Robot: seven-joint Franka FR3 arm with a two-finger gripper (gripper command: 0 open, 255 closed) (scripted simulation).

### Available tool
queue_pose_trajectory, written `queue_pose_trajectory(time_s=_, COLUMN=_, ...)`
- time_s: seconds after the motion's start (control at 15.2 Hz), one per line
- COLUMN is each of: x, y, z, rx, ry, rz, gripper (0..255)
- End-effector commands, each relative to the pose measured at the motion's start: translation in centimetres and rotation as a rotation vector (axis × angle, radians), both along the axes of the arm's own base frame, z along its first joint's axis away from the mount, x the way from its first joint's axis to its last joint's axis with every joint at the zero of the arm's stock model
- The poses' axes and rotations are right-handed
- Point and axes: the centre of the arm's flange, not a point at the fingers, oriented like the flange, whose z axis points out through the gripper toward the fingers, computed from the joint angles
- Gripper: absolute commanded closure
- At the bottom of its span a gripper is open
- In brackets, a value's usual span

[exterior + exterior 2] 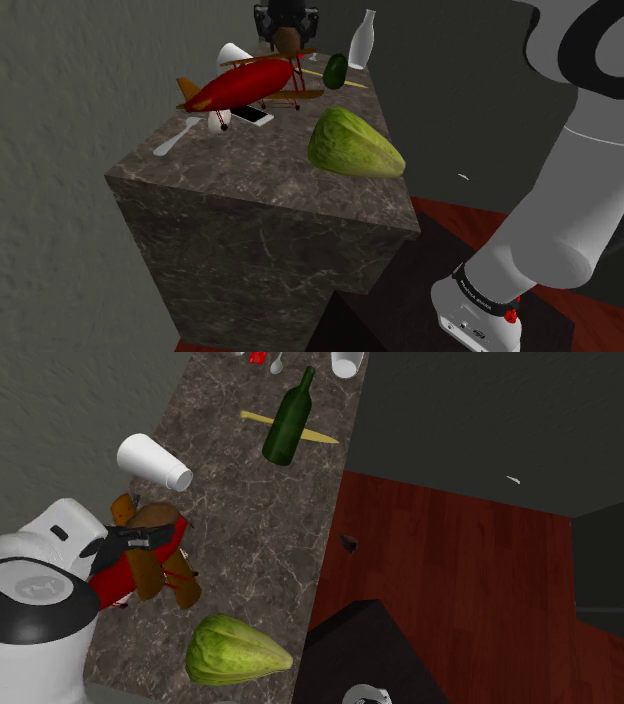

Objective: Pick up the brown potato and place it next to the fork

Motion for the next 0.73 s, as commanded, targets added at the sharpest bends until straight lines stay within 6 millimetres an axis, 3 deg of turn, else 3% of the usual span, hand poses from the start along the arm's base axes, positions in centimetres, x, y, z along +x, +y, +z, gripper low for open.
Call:
queue_pose_trajectory(time_s=0.0, x=-0.8, y=4.7, z=-1.3, rx=0.158, ry=0.091, rz=0.001, gripper=255)
queue_pose_trajectory(time_s=0.46, x=-1.6, y=14.0, z=-1.3, rx=0.158, ry=0.091, rz=0.001, gripper=255)
queue_pose_trajectory(time_s=0.66, x=-1.6, y=14.0, z=-2.9, rx=0.158, ry=0.091, rz=0.001, gripper=255)
